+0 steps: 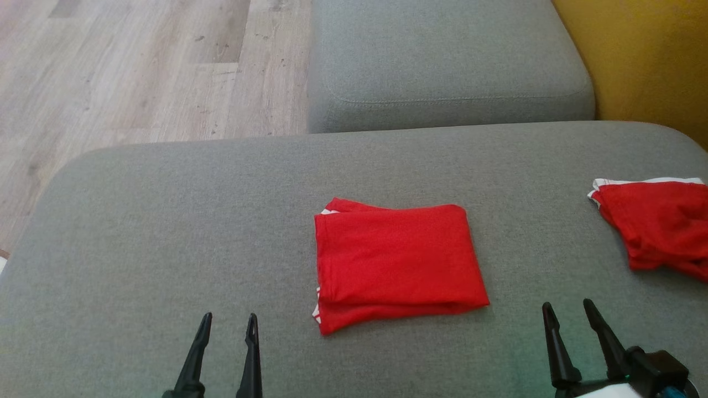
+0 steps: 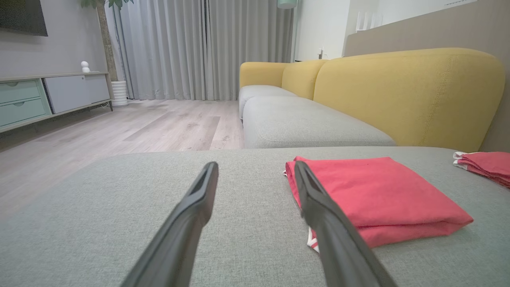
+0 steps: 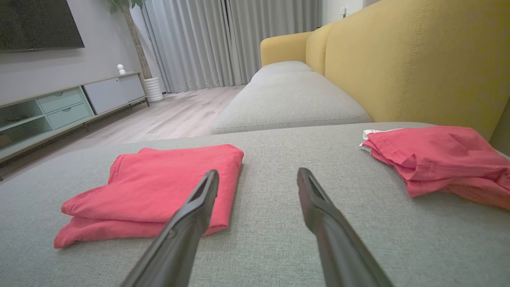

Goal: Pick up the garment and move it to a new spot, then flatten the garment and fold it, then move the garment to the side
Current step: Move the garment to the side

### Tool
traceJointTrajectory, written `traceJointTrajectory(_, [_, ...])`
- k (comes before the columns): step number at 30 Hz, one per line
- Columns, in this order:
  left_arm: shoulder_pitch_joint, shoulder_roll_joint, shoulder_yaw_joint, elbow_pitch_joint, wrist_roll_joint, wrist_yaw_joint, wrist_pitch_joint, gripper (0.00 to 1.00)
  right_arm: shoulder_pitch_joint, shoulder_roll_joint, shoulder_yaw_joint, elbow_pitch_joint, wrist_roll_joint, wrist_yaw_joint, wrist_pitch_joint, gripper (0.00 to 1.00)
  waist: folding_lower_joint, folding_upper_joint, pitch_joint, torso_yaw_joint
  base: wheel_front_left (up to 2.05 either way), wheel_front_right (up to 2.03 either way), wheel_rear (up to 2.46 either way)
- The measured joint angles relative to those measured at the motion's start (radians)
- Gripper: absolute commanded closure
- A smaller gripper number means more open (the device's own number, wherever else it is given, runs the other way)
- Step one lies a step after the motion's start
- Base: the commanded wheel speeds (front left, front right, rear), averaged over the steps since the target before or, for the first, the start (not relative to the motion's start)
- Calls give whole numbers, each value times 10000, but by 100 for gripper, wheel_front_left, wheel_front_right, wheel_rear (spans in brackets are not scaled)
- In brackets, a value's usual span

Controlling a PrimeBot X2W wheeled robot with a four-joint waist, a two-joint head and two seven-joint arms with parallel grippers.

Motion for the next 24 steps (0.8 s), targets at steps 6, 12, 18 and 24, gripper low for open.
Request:
traceJointTrajectory(6, [6,0,-50,0,-88,-65,0,0,0,-17,33,6,-73,0,0,0,0,0,140,63,0,0,0])
traceJointTrajectory(12, [-31,0,-224,-127,-226,-58,-2,0,-200,-146,148,236,-63,0,0,0,0,0,553,153,0,0,0])
traceJointTrajectory(18, [-198,-2,-391,-249,-640,-71,-2,0,-971,-263,194,1009,67,0,0,0,1,0,980,304,0,0,0])
traceJointTrajectory(24, [-837,-4,-756,-554,-876,-136,-2,0,-2477,-288,259,2161,940,0,610,0,2,0,1689,530,0,0,0])
